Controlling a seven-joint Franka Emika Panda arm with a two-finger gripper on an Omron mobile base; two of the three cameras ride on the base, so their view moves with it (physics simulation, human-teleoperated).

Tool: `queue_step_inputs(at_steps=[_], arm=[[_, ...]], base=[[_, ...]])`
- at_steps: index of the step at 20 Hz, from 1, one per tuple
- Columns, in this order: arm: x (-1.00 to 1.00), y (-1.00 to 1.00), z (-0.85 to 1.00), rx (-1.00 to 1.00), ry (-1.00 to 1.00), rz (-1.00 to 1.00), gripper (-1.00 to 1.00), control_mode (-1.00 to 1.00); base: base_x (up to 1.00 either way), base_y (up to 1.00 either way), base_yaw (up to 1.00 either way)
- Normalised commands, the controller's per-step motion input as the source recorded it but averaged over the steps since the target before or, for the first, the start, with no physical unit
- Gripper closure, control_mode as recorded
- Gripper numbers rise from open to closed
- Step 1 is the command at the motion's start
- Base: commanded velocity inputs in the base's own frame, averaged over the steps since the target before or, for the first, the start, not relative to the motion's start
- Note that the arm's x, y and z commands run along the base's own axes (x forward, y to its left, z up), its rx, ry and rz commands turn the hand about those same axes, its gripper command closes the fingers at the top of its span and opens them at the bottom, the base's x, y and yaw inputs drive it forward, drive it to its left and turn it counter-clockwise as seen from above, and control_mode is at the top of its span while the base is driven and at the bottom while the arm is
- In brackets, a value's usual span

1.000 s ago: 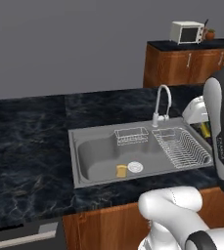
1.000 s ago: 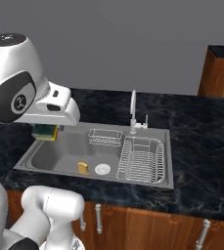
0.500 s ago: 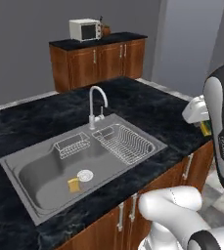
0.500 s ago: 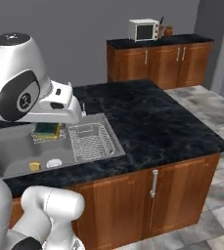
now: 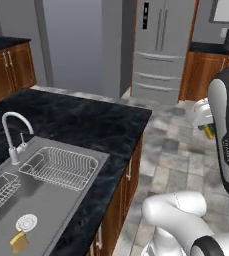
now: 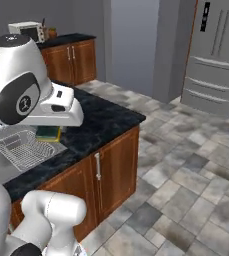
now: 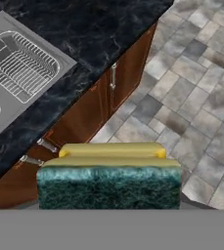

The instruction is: Pick up the sponge and sponge from the sink, and place them back in the cabinet, and close the cabinet doors.

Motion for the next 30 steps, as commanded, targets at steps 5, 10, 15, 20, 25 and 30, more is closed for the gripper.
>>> queue_step_inputs(at_steps=[5, 10, 15, 20, 25, 30], arm=[[0.0, 0.0, 0.0, 0.0, 0.0, 0.0, 1.0, 1.0], [0.0, 0.0, 0.0, 0.0, 0.0, 0.0, 1.0, 1.0], [0.0, 0.0, 0.0, 0.0, 0.0, 0.0, 1.0, 1.0], [0.0, 0.0, 0.0, 0.0, 0.0, 0.0, 1.0, 1.0], [0.0, 0.0, 0.0, 0.0, 0.0, 0.0, 1.0, 1.0], [0.0, 0.0, 0.0, 0.0, 0.0, 0.0, 1.0, 1.0]], base=[[0.0, -0.34, -0.62], [0.0, -0.59, -0.46], [0.12, -0.49, -0.41], [0.26, -0.26, -0.39], [0.46, 0.02, -0.42], [0.86, 0.22, -0.09]])
